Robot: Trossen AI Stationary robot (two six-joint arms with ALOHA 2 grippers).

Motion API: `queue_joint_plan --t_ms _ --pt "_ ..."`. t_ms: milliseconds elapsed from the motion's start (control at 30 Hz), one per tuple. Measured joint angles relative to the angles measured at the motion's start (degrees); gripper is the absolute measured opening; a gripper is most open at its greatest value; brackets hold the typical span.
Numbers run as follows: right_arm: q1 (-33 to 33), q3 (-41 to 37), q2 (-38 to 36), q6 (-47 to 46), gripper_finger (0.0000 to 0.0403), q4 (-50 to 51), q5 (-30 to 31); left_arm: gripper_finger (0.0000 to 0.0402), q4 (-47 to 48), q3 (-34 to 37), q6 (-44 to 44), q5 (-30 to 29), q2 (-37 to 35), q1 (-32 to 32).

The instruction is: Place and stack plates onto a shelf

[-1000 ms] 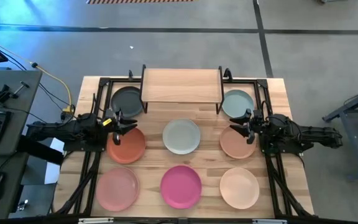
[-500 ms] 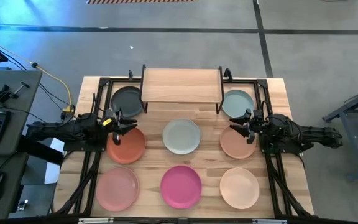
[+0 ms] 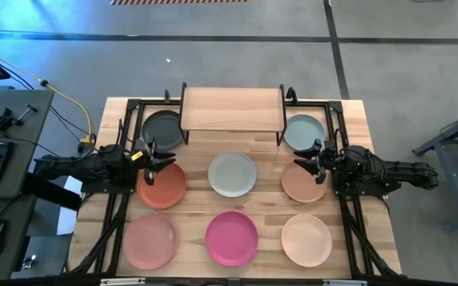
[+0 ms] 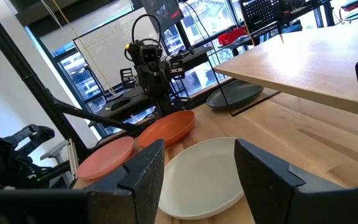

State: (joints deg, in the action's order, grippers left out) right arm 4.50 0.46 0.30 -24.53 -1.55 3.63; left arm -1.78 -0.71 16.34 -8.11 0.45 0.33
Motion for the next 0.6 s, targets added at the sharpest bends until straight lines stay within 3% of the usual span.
queue_joint_plan --t_ms 433,600 --pt "0.01 0.01 0.00 3.84 0.0186 -0.43 3.01 0.0090 -0.26 0.02 0.57 -1.70 0.01 0.04" --pt "0.01 0.01 0.00 -1.83 0.0186 -0.45 3.03 0.0090 -0.90 0.02 1.67 -2.04 0.02 0.04"
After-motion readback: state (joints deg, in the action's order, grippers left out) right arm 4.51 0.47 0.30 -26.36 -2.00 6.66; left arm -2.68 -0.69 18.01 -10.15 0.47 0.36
